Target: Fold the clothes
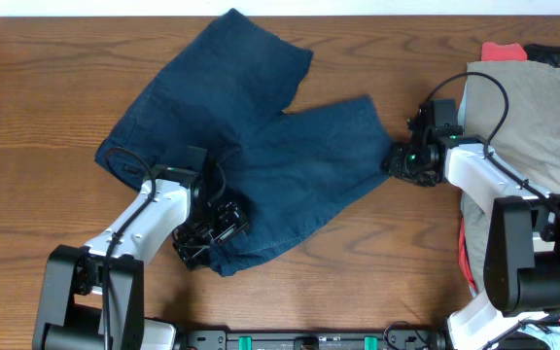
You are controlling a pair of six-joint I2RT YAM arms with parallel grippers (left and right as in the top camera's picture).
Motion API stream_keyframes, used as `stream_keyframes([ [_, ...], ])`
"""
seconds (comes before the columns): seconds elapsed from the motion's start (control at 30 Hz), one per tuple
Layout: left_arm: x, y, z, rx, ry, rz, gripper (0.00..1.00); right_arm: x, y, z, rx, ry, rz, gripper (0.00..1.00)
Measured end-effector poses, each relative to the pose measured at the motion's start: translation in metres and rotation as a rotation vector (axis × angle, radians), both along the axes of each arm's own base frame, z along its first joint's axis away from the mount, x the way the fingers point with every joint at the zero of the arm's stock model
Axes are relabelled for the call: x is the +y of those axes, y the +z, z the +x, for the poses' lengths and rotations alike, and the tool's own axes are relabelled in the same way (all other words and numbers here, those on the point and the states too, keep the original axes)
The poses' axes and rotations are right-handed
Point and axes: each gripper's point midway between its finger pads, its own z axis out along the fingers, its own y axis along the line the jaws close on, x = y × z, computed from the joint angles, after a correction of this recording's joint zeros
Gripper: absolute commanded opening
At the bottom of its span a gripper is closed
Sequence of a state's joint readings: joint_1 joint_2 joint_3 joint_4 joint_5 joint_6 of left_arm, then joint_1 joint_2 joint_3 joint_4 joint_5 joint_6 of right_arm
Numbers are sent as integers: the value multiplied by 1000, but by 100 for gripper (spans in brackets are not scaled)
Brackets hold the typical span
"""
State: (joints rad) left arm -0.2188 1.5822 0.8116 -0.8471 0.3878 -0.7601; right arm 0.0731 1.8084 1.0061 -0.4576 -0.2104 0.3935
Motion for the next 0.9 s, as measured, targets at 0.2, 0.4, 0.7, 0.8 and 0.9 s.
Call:
stream_keyframes([
  [0.2, 2, -3, 18, -81, -9, 16, 92, -17, 1, -5, 23, -49, -58, 1],
  [0.4, 1, -5, 30, -143, -45, 14, 92, -66, 39, -45, 93, -159, -187, 1],
  [0.7, 5, -5, 51, -223, -30, 7, 90, -99, 74, -110, 229, -223, -298, 1],
  [0.8, 11, -3, 69, -286, 8, 2, 70, -100, 73, -116, 254, -220, -306, 1],
  [0.9, 17, -2, 85, -350, 25, 14, 60, -100, 74, -117, 254, -220, -308, 1],
])
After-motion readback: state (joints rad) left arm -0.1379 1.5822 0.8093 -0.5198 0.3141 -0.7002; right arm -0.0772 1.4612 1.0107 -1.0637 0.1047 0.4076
